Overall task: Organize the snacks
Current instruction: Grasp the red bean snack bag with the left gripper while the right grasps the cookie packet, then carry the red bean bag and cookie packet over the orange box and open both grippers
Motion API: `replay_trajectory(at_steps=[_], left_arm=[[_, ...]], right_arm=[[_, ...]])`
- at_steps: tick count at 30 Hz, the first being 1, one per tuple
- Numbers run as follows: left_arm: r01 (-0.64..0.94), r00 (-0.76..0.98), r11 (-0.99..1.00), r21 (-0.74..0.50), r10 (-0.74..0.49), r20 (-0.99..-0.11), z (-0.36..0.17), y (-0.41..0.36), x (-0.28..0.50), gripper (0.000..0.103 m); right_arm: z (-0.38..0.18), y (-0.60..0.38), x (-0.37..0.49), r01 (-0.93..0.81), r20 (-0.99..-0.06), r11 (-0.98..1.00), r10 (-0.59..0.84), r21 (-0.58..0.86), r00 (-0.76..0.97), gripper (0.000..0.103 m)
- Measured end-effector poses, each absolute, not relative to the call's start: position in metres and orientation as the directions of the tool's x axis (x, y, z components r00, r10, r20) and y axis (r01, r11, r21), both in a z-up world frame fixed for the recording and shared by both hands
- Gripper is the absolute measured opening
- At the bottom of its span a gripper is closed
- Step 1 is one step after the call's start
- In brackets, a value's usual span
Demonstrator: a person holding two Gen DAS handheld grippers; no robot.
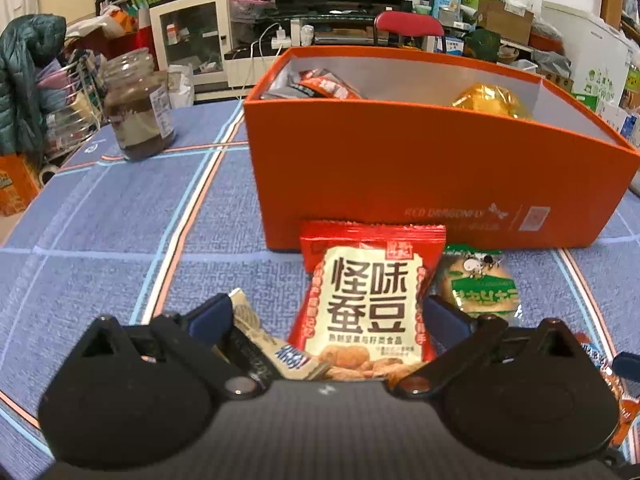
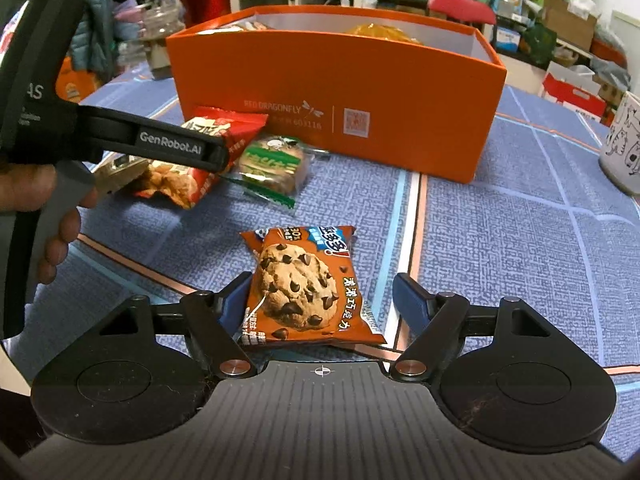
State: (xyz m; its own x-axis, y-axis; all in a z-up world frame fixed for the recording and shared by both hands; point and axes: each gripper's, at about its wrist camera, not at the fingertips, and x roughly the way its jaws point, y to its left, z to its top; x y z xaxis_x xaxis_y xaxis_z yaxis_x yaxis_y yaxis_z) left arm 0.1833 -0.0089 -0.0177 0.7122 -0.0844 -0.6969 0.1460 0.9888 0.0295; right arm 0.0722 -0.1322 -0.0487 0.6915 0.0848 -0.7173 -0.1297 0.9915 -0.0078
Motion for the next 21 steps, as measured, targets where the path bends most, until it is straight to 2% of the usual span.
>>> replay_trajectory(at_steps=[8, 9, 10, 11, 12, 18, 21], left_arm=[[0.212, 0.724, 0.974, 0.076, -0.105, -0.682, -0.026, -0.02, 0.178, 0.1], [0.21, 0.722, 0.975, 0.068, -0.108, -0.683, -0.025, -0.019, 0.178, 0.088], [0.194, 0.719, 0.98, 0.049, -0.108, -0.687, -0.022, -0.016, 0.179, 0.084], [0.197, 0.711, 0.98, 0.028, -0.123, -0.693, -0.02, -0.015, 0.179, 0.07], [0.204, 0.701, 0.979, 0.009, -0.139, -0.699, -0.018, -0.014, 0.18, 0.063], [0.207, 0.675, 0.977, -0.044, -0.175, -0.717, -0.014, -0.012, 0.175, 0.06], [0.195, 0.674, 0.981, -0.011, -0.142, -0.725, -0.012, -0.013, 0.171, 0.06]], right_arm=[[-0.048, -0.132, 0.073, -0.129, -0.718, 0.992, 0.082, -0.011, 0.691, 0.066], [-0.048, -0.133, 0.073, -0.127, -0.719, 0.992, 0.081, -0.01, 0.69, 0.063], [-0.047, -0.133, 0.073, -0.126, -0.72, 0.992, 0.08, -0.01, 0.69, 0.054], [-0.045, -0.134, 0.073, -0.126, -0.72, 0.992, 0.08, -0.01, 0.69, 0.047], [-0.044, -0.135, 0.073, -0.12, -0.723, 0.993, 0.078, -0.006, 0.687, 0.045], [-0.043, -0.137, 0.073, -0.118, -0.727, 0.993, 0.082, 0.002, 0.681, 0.042], [-0.042, -0.138, 0.073, -0.115, -0.727, 0.993, 0.085, 0.008, 0.682, 0.039]])
